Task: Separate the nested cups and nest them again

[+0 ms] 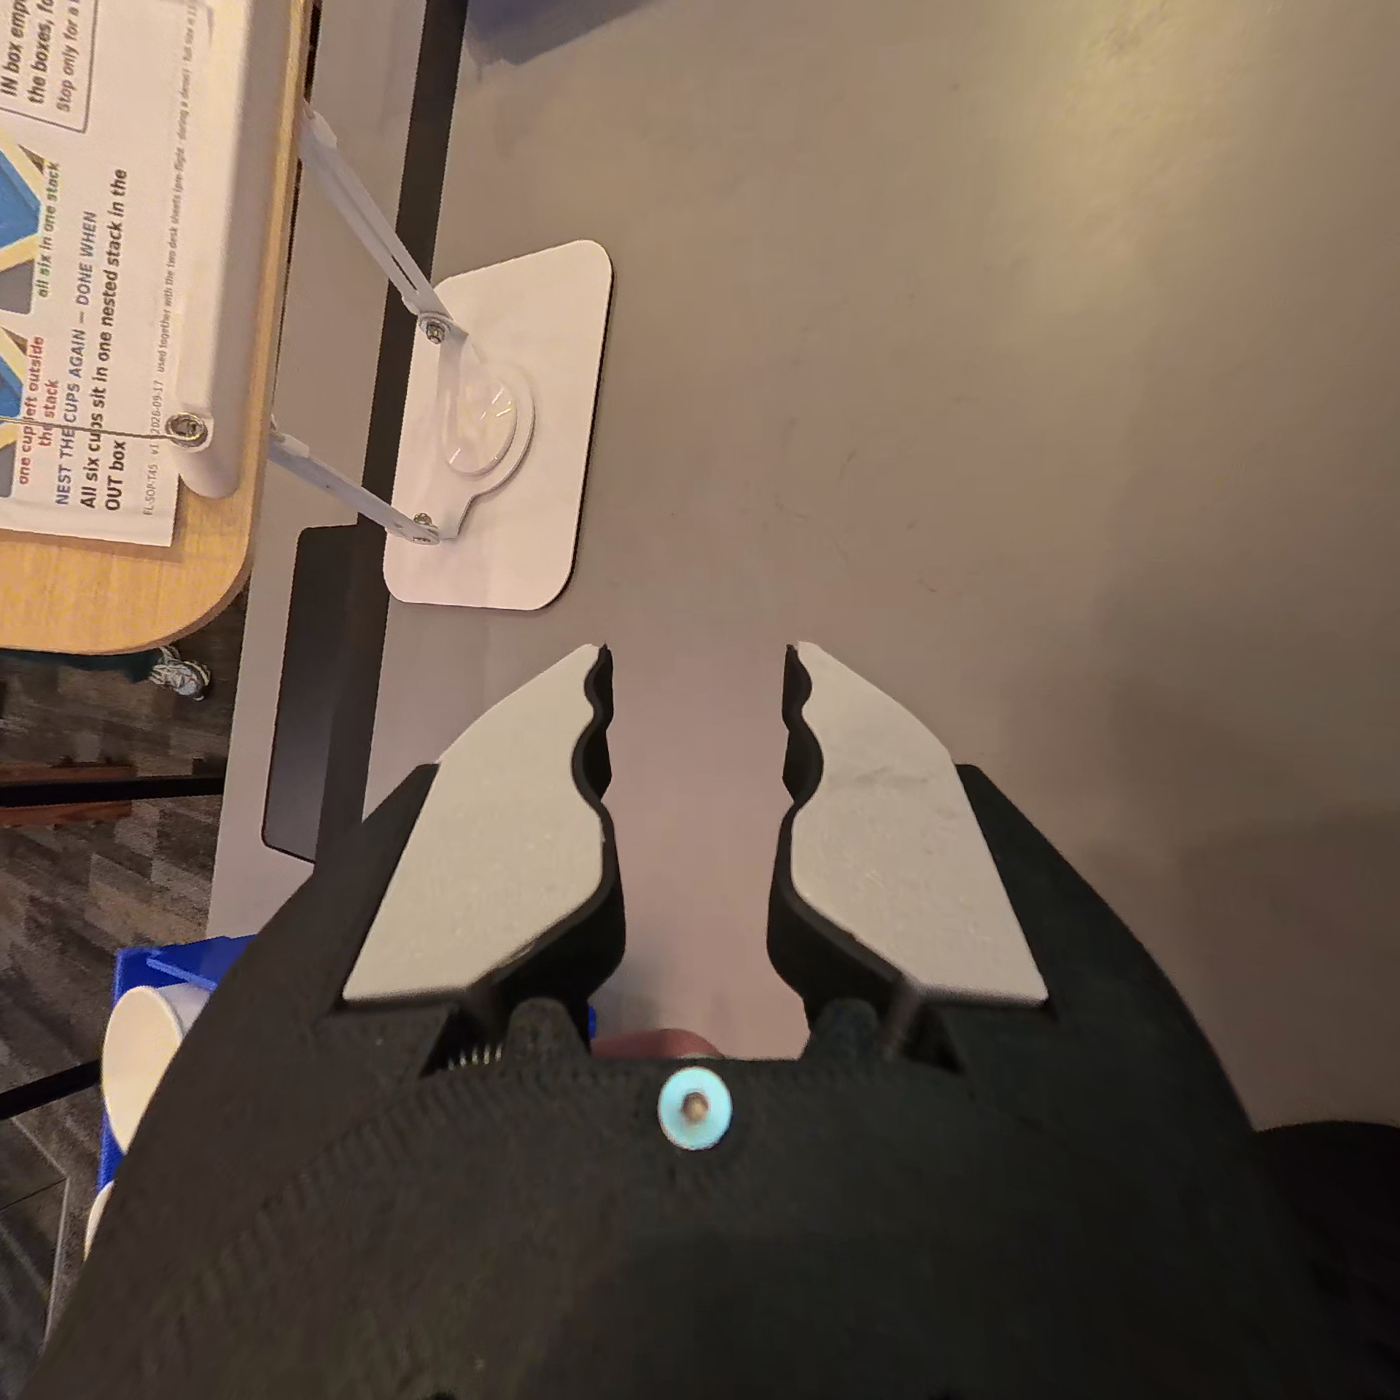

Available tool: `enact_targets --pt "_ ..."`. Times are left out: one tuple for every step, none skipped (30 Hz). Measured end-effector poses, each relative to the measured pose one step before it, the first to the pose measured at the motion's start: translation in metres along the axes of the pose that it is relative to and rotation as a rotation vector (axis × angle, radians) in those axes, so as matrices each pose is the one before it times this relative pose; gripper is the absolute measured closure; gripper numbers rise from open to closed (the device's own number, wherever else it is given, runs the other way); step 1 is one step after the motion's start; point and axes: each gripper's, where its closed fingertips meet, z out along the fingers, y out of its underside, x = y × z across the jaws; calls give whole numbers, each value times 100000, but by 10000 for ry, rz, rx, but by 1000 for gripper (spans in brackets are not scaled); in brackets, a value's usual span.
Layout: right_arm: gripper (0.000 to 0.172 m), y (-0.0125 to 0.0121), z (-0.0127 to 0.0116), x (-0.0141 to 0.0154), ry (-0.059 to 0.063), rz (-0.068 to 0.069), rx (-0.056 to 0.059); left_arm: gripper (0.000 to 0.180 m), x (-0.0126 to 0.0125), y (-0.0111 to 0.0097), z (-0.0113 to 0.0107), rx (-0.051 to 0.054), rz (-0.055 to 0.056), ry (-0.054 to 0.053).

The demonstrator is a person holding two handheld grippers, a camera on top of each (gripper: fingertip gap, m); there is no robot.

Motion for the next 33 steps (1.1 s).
enact_targets --pt "68 -3 -117 32 20 16 60 138 14 71 16 -31 14 -9" --pt "68 122 -122 1 -1 -6 -34 138 11 83 -12 -41 23 -16" --pt "68 158 -168 13 16 -15 -59 138 -10 64 -35 -21 6 -12" --pt "68 219 -198 82 57 -5 -107 138 -4 46 -48 4 -11 -7" --pt "68 260 -217 81 73 -3 -139 137 -19 45 -69 3 -13 -12" --pt "68 281 -241 44 57 -16 -135 137 -39 100 -76 -18 -12 -25" --pt "67 329 -252 86 103 -8 -155 137 -59 90 -80 -14 -17 -39" --pt "67 339 -235 8 94 -38 -150 137 -64 61 -81 13 -34 -37" --pt "67 293 -228 -83 56 -63 -127 137 -31 57 -73 13 -36 -24" --pt "66 270 -213 -36 71 -53 -136 137 -18 82 -50 -3 -20 -27" --pt "65 207 -187 21 77 -13 -116 137 0 67 -27 -13 -14 -17" --pt "64 113 -143 5 72 -26 -50 137 25 46 -19 -10 -10 -3" --pt "63 51 -91 -24 71 -63 -20 137 49 7 -5 -2 -2 2" --pt "61 22 -43 -76 37 -55 -23 137 36 7 -9 -11 -3 1" --pt "59 -28 -60 -55 48 -43 -20 136 25 26 -19 -26 0 -6" --pt "57 -149 -140 70 121 -62 41 135 -21 66 -38 -43 0 -32" --pt "53 -300 -243 161 176 -76 122 134 -67 99 -107 -47 -14 -62" --pt "50 -328 -315 116 140 -63 107 134 -102 126 -173 -36 -36 -68" --pt "46 -353 -356 9 67 -51 116 133 -178 197 -233 -49 -66 -102" --pt "44 -411 -432 -29 53 -70 127 132 -254 256 -272 -60 -81 -133" --pt "43 -463 -523 -58 69 -131 128 130 -287 308 -323 -51 -87 -140" --pt "43 -596 -636 -72 77 -157 167 130 -291 311 -359 -31 -112 -123" --pt "43 -716 -691 -157 30 -126 211 128 -389 386 -399 -55 -132 -161" --pt "45 -624 -629 -230 -23 -107 126 128 -447 406 -403 -68 -133 -180" --pt "45 -434 -503 -214 -17 -138 18 127 -376 410 -387 -63 -125 -143" --pt "43 -432 -463 -72 58 -159 31 127 -325 371 -378 -51 -92 -120" --pt "44 -639 -521 -38 67 -134 146 127 -304 341 -378 -55 -57 -143" --pt "45 -784 -576 -119 7 -72 180 126 -339 353 -377 -79 -54 -180" --pt "46 -977 -611 -166 -14 -48 220 126 -340 355 -363 -75 -84 -167" --pt "47 -1226 -656 -174 20 -73 298 126 -352 349 -352 -62 -100 -158" --pt "48 -1471 -685 -221 29 -109 363 126 -389 364 -336 -59 -89 -180" --pt "50 -1589 -650 -383 -34 -120 363 126 -366 365 -292 -51 -96 -150" --pt "51 -1680 -571 -551 -95 -109 350 126 -299 337 -204 -46 -104 -98"
